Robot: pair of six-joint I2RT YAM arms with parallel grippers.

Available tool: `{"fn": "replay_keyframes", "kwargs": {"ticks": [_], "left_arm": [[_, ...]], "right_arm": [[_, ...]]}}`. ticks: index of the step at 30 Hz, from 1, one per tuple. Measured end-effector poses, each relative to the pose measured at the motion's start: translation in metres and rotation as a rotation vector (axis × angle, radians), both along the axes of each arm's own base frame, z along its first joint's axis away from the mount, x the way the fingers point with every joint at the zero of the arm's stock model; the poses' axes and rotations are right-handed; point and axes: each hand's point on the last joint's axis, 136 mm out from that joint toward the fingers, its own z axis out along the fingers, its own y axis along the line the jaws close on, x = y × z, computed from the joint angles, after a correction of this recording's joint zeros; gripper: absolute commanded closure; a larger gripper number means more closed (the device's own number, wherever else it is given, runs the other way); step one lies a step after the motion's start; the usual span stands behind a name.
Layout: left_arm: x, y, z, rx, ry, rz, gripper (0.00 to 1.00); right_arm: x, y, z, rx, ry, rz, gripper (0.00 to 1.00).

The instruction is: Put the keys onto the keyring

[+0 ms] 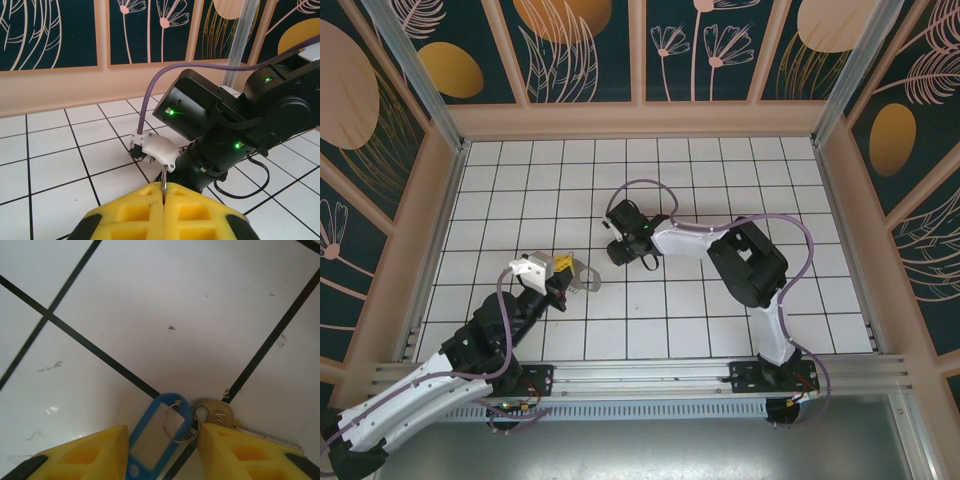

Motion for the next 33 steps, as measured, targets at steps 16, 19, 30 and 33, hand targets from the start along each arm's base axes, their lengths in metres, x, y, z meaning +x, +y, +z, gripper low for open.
{"fn": "replay_keyframes", "kwargs": {"ticks": [16, 19, 30, 33], "left_arm": [[0.0, 0.0, 0.0, 0.0, 0.0, -0.001, 1.0], [0.001, -0.001, -0.002, 0.008, 0.006, -0.002, 1.0], [-0.001, -0.014, -0.014, 0.045, 0.04, -0.055, 1.0], [-0.004, -0.027, -0.023, 0.068, 0.067, -0.115, 1.0]], "right_arm": [[-0.031, -0.073, -0.001, -0.153, -0.074, -0.078, 0.57], [-0.045, -0.091, -0.001, -0.149, -0.051, -0.1, 0.57], [-0.06, -0.129, 0.033, 0.108, 0.084, -0.214, 0.54], [-0.057, -0.127, 0.045, 0.224, 0.1, -0.23, 0.54]]}}
